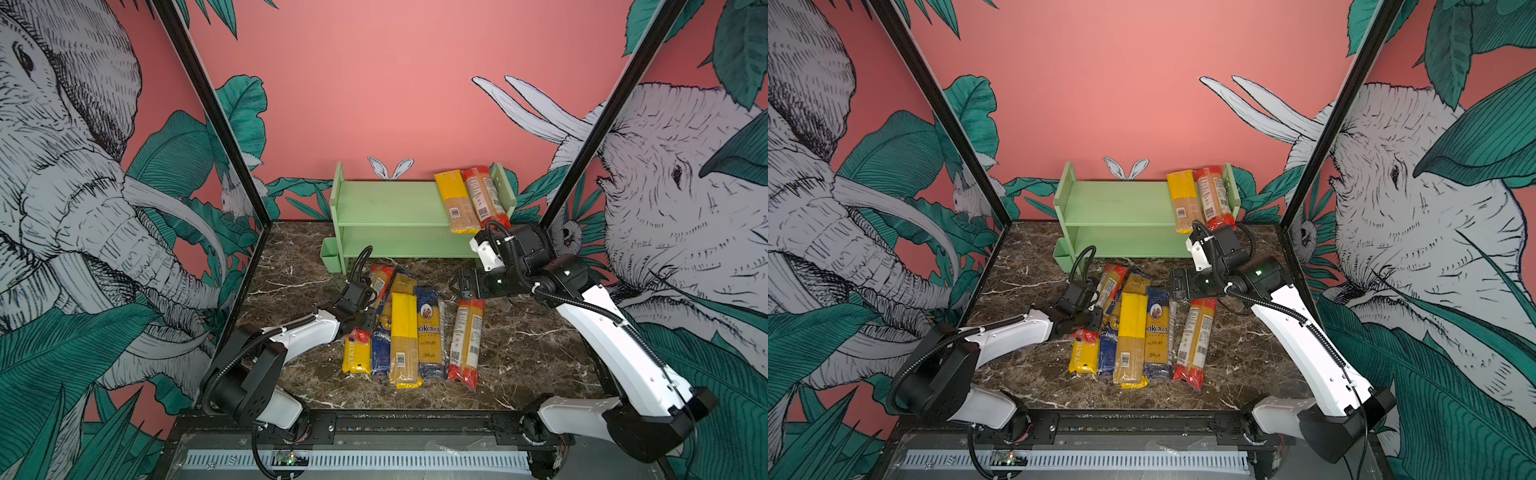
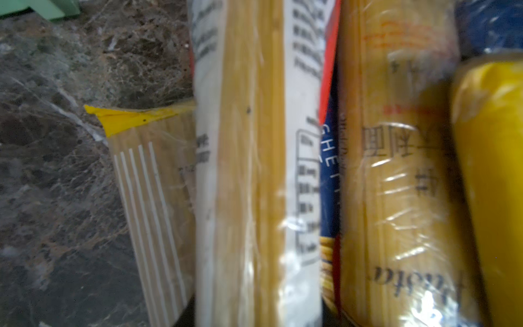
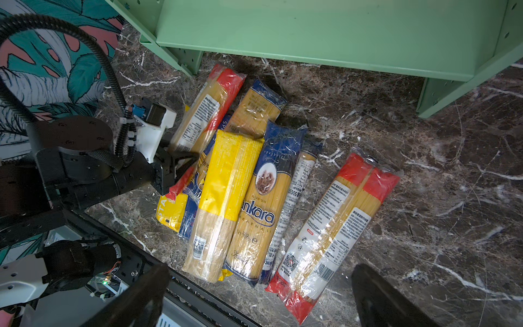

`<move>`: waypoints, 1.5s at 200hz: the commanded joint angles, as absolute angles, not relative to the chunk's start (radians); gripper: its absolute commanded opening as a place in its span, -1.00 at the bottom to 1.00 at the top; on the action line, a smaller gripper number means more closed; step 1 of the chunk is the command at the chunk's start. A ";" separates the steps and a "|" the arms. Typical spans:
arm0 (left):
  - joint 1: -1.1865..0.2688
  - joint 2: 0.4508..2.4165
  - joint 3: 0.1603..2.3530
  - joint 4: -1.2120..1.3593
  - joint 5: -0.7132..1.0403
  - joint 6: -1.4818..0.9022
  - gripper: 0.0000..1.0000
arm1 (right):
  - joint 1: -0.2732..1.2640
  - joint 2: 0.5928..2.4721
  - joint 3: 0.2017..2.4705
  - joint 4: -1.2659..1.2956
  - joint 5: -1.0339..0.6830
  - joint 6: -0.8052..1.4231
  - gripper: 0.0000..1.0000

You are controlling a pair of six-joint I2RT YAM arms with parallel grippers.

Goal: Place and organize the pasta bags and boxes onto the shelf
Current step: 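Grasp the red-and-white spaghetti pack nearest the left gripper and lift it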

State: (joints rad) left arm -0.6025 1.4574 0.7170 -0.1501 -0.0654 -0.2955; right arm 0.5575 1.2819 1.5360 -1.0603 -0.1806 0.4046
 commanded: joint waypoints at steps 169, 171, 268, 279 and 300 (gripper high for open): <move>-0.610 1.092 0.866 -0.605 -0.066 -0.255 -1.00 | 0.562 1.424 1.642 -0.941 -0.284 0.367 0.98; -0.611 1.087 0.870 -0.611 -0.065 -0.255 -1.00 | 0.562 1.425 1.643 -0.940 -0.285 0.367 0.98; -0.611 0.901 1.027 -0.835 -0.020 -0.242 -1.00 | 0.562 1.466 1.714 -0.947 -0.318 0.361 0.98; -0.610 0.897 1.056 -0.866 -0.021 -0.230 -1.00 | 0.562 1.468 1.720 -0.951 -0.320 0.363 0.98; -0.611 0.899 1.121 -0.919 -0.024 -0.209 -1.00 | 0.561 1.467 1.729 -0.959 -0.316 0.363 0.98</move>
State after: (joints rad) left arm -0.6064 0.9382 1.0100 -0.9295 -0.0158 -0.2455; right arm 0.5575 1.4635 1.6997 -0.9565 -0.3084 0.3729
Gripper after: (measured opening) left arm 0.254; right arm 0.989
